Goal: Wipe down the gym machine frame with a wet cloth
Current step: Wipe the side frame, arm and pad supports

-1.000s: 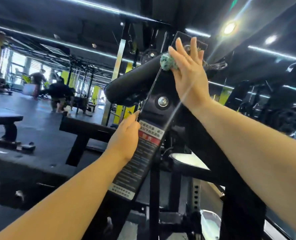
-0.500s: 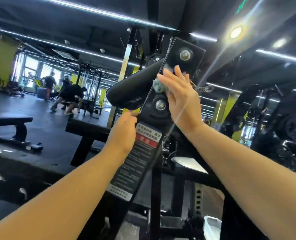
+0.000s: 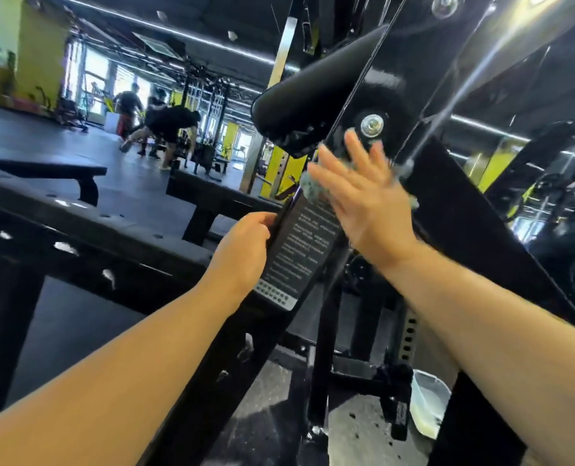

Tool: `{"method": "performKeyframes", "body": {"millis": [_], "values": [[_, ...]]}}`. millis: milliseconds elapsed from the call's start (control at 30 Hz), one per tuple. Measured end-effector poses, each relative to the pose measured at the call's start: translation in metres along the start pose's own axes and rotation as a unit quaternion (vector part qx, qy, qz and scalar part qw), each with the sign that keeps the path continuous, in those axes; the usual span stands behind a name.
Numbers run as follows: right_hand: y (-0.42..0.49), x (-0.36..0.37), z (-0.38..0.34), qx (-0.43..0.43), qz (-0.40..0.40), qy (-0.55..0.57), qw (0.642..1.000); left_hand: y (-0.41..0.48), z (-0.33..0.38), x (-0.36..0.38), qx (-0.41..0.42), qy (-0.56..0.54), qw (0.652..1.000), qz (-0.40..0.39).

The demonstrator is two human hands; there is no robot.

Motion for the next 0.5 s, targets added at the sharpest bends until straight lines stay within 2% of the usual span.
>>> {"method": "performKeyframes", "body": {"millis": [67, 200, 233, 300, 400, 433, 500], "values": [[0.024, -0.001, 0.006, 0.021, 0.031, -0.052, 0.998, -0.002, -0.003, -0.002, 0.007, 0.057, 0.998, 0.033], [0.003, 0.007, -0.022, 0.072, 0.002, -0.041, 0.997, -0.013, -0.017, -0.014, -0.005, 0.128, 0.991, 0.036], [-0.013, 0.013, -0.039, 0.052, -0.022, -0.028, 0.998, -0.016, -0.02, -0.018, -0.002, 0.142, 0.989, 0.032], [-0.046, 0.024, -0.077, -0.045, -0.095, -0.01, 0.994, -0.024, -0.024, -0.026, 0.016, 0.198, 0.98, 0.026], [-0.068, 0.027, -0.099, -0.181, -0.171, 0.003, 0.968, -0.037, -0.039, -0.038, 0.069, 0.306, 0.948, 0.05], [-0.063, 0.024, -0.091, -0.194, -0.171, -0.004, 0.966, -0.039, -0.044, -0.041, 0.092, 0.332, 0.937, 0.061], [-0.047, 0.018, -0.067, -0.134, -0.132, -0.037, 0.981, -0.044, -0.054, -0.046, 0.114, 0.375, 0.918, 0.061]]}}
Point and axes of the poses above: each hand's wrist, its own y-axis towards the middle knuckle, its own x-axis out of the palm, z = x × y, the point moved 1 cm from there along y, towards the middle knuckle, and after that the axes turned 6 degrees about -y, right-handed, at the moved point
